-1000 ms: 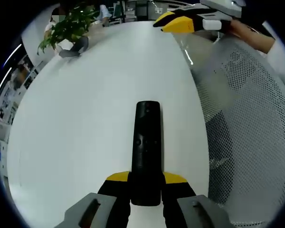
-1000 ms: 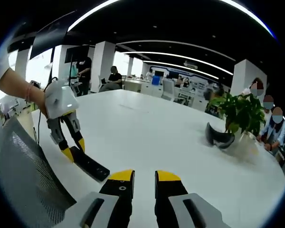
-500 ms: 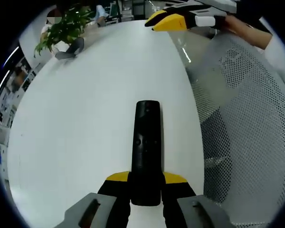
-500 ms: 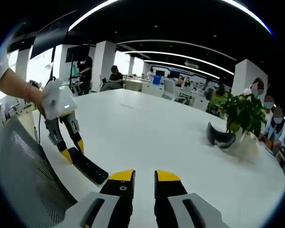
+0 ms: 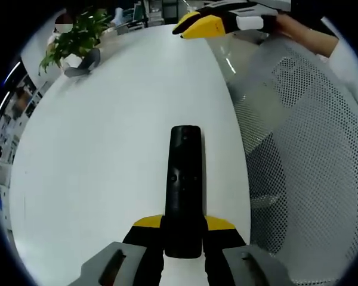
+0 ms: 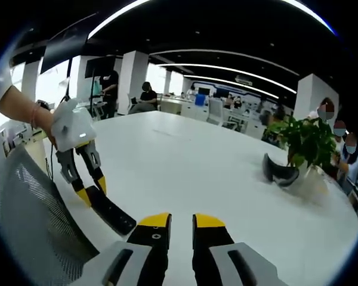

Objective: Press the specified remote control buttons in sequence, fully releasing each button before pressing the next.

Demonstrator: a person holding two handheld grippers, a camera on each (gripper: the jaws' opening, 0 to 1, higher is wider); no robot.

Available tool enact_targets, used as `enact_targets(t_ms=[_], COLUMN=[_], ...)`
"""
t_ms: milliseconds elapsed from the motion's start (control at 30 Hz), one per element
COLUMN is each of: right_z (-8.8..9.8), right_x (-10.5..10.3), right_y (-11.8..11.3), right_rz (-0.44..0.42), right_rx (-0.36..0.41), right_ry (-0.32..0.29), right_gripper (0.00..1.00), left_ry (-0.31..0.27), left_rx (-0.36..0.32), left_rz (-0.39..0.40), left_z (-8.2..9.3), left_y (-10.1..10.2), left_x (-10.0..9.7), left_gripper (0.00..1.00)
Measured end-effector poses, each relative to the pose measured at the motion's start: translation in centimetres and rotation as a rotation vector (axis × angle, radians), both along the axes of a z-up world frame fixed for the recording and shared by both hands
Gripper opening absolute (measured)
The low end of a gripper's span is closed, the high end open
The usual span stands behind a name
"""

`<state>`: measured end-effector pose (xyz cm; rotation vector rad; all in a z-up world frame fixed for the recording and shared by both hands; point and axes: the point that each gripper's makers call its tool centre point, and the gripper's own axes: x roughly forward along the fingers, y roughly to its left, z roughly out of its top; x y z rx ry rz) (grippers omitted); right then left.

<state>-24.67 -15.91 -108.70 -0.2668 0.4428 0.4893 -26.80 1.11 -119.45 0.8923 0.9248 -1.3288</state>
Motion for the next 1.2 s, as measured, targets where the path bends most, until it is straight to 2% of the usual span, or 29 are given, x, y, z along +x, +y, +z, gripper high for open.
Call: enact_targets(t_ms=[567, 633, 733, 833, 900, 967, 1067, 1200], right_z=[-0.3, -1.0, -2.4, -3.1, -3.2, -3.7, -4.0, -4.4], right_x=[-0.2, -0.6, -1.5, -2.2, -2.8, -3.5, -3.6, -4.2], right_y=[0.3, 1.1, 2.5, 3.4, 4.3, 4.9, 5.1, 5.5], right_rz=[0.016, 0.054, 0.135, 0.191, 0.233, 0.270, 0.288, 0.311], right_rx=[0.017, 0.032, 0.008, -0.020, 0.014, 0.033, 0.011, 0.026], right_ry=[0.022, 0.068, 0.145, 0.178, 0.204, 0.255, 0.265, 0.308], right_gripper=[0.11, 0.11, 0.11, 0.09, 0.09, 0.06, 0.01, 0.00], left_ry=[0.002, 0.003, 0.005, 0.006, 0.004, 0.007, 0.004, 0.003], left_rx=[0.003, -0.002, -0.014, -0.035, -0.058, -0.067, -0.075, -0.112], left_rz=[0.007, 0.008, 0.011, 0.012, 0.009, 0.004, 0.001, -0.009], left_z=[0.0, 0.0, 0.0, 0.0, 0.0, 0.0, 0.0, 0.1], left_y=[-0.4, -0.4, -0.4, -0.4, -0.3, -0.4, -0.6, -0.7], left_x=[-1.5, -1.6, -1.6, -1.7, -1.8, -2.0, -2.4, -2.9], left_gripper=[0.23, 0.23, 0.23, 0.23, 0.23, 0.23, 0.23, 0.23])
